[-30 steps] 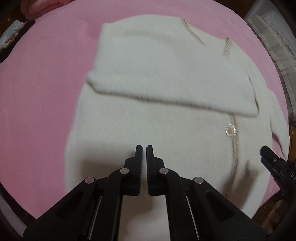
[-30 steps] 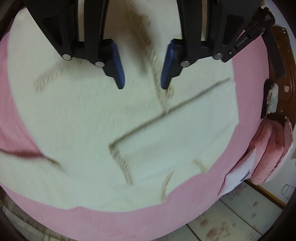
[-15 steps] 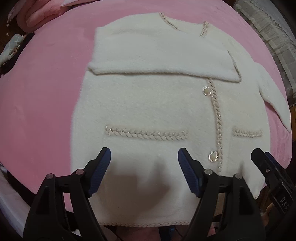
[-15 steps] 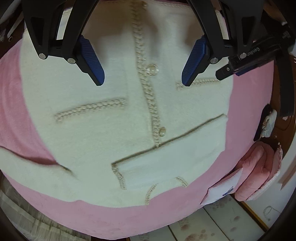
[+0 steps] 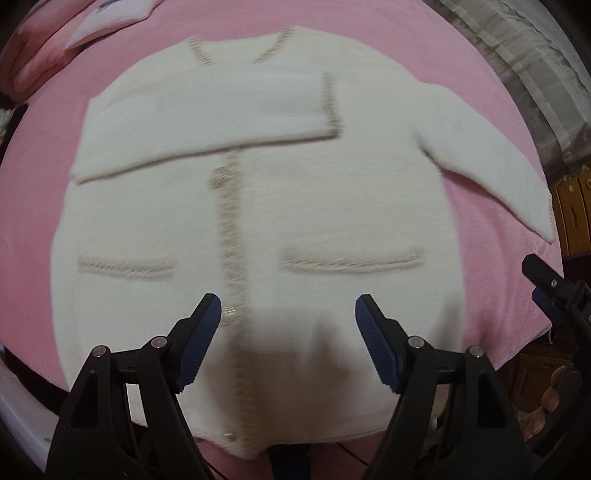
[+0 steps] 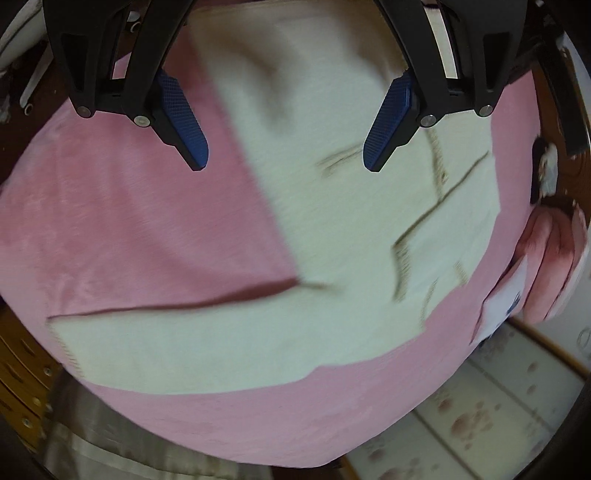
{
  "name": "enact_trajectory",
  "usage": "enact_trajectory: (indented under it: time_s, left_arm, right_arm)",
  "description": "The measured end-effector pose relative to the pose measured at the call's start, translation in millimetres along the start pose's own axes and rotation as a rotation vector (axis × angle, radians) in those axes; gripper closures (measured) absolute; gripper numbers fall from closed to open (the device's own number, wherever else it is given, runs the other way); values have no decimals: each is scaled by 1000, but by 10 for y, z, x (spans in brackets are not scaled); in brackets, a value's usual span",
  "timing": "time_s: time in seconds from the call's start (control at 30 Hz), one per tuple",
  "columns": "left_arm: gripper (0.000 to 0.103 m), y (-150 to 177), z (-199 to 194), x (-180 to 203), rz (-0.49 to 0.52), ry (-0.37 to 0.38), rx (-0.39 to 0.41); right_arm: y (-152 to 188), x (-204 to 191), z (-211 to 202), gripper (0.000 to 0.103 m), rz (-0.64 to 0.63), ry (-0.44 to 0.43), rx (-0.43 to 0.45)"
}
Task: Fold large clothes
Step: 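Move the right tool to the other sleeve cuff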
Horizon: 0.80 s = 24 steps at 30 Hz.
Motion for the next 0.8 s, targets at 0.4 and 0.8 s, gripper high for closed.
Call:
enact_trajectory:
  time_s: [0.4, 0.8]
  left_arm:
    - [30, -931, 168, 1707, 175, 58, 27]
    - [30, -1256, 576, 2034, 190, 15, -56]
  right_arm:
    - [-1480, 1330, -127, 15, 211, 44, 100]
    - [-2304, 2121, 463, 14, 413, 23, 59]
Point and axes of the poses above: each gripper's, at about its wrist camera, not at the fingertips, and z roughly the way its jaws point, x to its right, y to its underside, the point moved 8 cm from there along z, roughly the way its jaws point, and after that the axes turned 15 degrees about z, right-handed, at the moved point
